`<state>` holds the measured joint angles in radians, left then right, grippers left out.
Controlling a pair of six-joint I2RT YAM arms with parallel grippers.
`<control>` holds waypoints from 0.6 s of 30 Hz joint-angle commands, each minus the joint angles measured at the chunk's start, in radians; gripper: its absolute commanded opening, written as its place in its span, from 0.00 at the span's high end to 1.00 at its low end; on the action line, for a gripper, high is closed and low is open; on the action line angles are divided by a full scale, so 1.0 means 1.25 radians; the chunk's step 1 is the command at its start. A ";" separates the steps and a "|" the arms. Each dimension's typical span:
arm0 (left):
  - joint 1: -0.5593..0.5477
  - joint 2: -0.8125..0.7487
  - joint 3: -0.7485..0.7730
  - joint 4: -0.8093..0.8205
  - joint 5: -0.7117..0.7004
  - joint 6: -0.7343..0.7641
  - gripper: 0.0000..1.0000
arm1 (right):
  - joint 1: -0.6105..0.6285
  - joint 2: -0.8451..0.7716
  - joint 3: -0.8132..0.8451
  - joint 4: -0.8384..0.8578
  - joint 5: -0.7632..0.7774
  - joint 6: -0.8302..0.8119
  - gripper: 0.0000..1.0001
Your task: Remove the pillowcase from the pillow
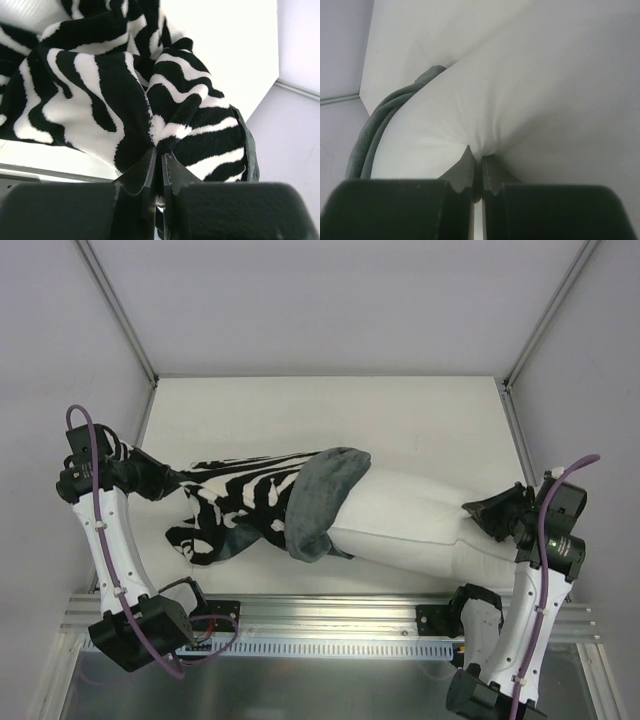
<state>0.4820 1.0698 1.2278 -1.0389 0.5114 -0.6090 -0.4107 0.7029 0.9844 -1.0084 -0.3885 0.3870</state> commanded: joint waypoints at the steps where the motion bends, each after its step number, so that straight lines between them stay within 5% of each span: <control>1: 0.059 -0.021 -0.014 0.145 -0.168 -0.015 1.00 | -0.014 -0.033 -0.046 0.112 0.180 -0.058 0.99; 5: 0.043 -0.031 -0.056 0.210 -0.032 0.027 0.80 | 0.009 -0.085 -0.120 0.116 0.124 -0.068 0.99; 6: 0.024 -0.038 -0.054 0.219 -0.038 0.036 0.56 | 0.012 -0.090 -0.145 0.121 0.102 -0.070 0.99; 9: -0.125 -0.061 -0.023 0.235 -0.144 0.080 0.15 | 0.023 -0.113 -0.190 0.123 0.043 -0.067 0.94; 12: -0.280 -0.042 0.018 0.234 -0.198 0.102 0.08 | 0.035 -0.139 -0.202 0.101 0.064 -0.084 0.75; 15: -0.427 0.002 0.050 0.235 -0.216 0.104 0.08 | 0.039 -0.141 -0.199 0.085 0.052 -0.105 0.34; 18: -0.588 0.053 0.093 0.234 -0.269 0.095 0.07 | 0.047 -0.119 -0.174 0.068 0.047 -0.114 0.17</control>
<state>-0.1154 1.0809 1.2846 -0.7765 0.2699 -0.5129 -0.3660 0.5236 0.7563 -0.8848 -0.3744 0.2913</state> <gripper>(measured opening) 0.921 0.778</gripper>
